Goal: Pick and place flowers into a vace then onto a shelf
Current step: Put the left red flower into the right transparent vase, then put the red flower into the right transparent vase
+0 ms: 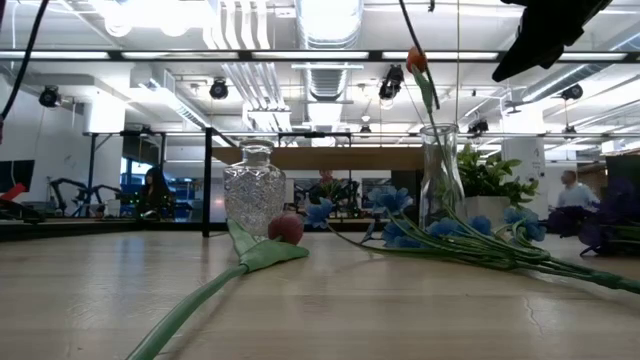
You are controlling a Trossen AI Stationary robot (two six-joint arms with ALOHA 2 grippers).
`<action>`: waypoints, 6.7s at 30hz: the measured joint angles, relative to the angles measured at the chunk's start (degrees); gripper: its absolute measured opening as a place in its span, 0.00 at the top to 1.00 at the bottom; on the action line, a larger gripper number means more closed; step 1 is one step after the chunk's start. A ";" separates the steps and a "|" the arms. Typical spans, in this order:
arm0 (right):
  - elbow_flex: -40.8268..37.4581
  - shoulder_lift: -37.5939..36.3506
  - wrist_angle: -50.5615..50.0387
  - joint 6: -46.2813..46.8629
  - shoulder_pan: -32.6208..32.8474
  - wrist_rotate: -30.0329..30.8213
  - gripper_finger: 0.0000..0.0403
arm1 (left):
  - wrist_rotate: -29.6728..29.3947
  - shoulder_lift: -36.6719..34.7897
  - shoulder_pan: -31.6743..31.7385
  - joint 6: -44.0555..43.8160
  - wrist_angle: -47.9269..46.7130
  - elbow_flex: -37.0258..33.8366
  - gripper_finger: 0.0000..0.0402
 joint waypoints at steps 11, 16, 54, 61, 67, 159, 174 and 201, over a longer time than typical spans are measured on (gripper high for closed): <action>0.00 0.00 0.05 0.44 0.00 0.18 0.94 | 0.30 3.16 0.89 -0.01 -0.45 0.11 0.99; 0.00 0.00 0.03 0.65 0.00 0.18 0.94 | 0.33 3.58 0.92 0.00 -0.30 0.11 0.99; -0.04 0.02 0.05 1.06 0.02 0.15 0.94 | 1.62 7.13 1.87 -6.54 -6.95 0.17 0.73; -0.04 0.02 0.03 1.05 0.01 0.15 0.94 | 2.47 9.64 1.87 -7.60 -6.80 0.14 0.73; -0.07 0.02 -0.01 1.04 0.02 0.15 0.94 | 3.49 11.47 1.87 -7.78 -7.11 0.13 0.73; -2.01 0.00 0.01 -1.30 0.02 -3.34 0.94 | 4.15 -7.88 -13.62 -69.30 -78.28 -4.85 0.73; -2.01 -0.06 -4.35 -10.26 -0.01 -22.18 0.94 | 17.15 -0.82 -13.27 -76.90 -61.99 -3.85 0.73; -1.46 -15.00 -11.21 -18.62 -0.13 -22.31 0.94 | 4.41 13.25 -14.49 -93.11 -90.34 10.00 0.73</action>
